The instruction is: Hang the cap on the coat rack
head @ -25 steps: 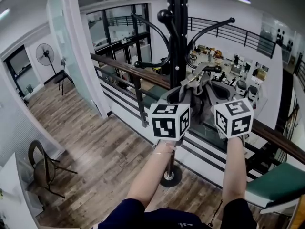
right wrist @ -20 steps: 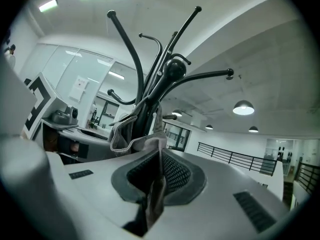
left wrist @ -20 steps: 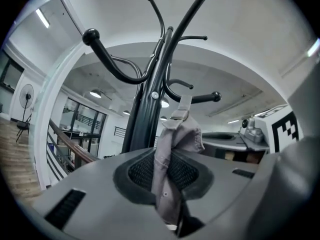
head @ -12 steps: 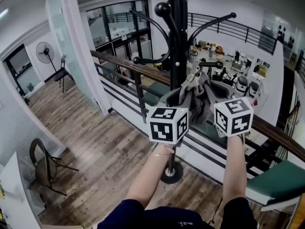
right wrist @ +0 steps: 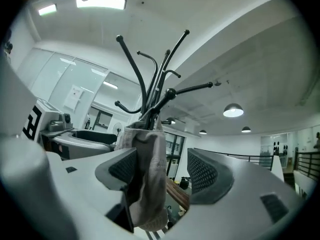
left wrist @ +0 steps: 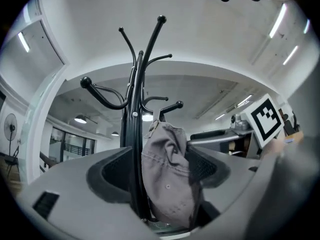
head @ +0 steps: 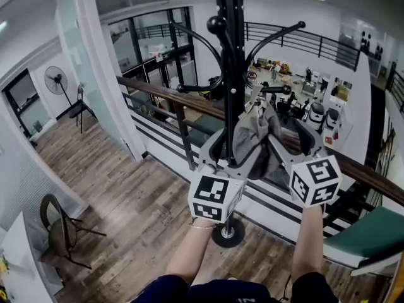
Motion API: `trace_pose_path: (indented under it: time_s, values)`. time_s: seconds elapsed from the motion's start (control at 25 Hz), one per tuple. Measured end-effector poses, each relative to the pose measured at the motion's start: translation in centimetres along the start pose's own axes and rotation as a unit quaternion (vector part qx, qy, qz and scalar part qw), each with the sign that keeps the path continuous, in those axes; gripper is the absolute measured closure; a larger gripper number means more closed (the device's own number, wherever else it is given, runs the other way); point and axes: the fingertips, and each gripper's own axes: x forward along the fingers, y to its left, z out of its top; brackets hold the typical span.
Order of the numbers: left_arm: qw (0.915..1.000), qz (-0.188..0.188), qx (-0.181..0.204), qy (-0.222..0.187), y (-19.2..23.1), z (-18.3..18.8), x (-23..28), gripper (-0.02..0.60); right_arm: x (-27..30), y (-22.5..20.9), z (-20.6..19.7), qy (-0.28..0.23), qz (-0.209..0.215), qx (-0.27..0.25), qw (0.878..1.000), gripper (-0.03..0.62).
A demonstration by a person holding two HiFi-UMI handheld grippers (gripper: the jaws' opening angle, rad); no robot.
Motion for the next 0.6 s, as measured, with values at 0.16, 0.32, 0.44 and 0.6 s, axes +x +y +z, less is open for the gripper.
trace_pose_path:
  time_s: [0.16,0.32,0.44,0.6]
  values:
    - [0.9997,-0.010,0.015,-0.017,-0.7,0.5,-2.9,0.241,-2.7,2.6,0.7,-0.010,-0.006,-0.027,1.000,0.276]
    - [0.9982,-0.037,0.009,-0.046,-1.4,-0.5,-5.5,0.241,-5.3,4.5,-0.1,-0.025,-0.028,-0.053,0.998,0.276]
    - [0.9984,-0.049,-0.007,-0.027,-1.7,-3.0,-7.5,0.241,-7.7,5.6,-1.4,-0.034,-0.061,-0.069,0.995,0.279]
    - [0.9990,-0.043,-0.003,-0.006,-2.0,-5.7,-9.7,0.241,-10.4,6.0,-3.6,-0.018,-0.095,-0.040,0.994,0.281]
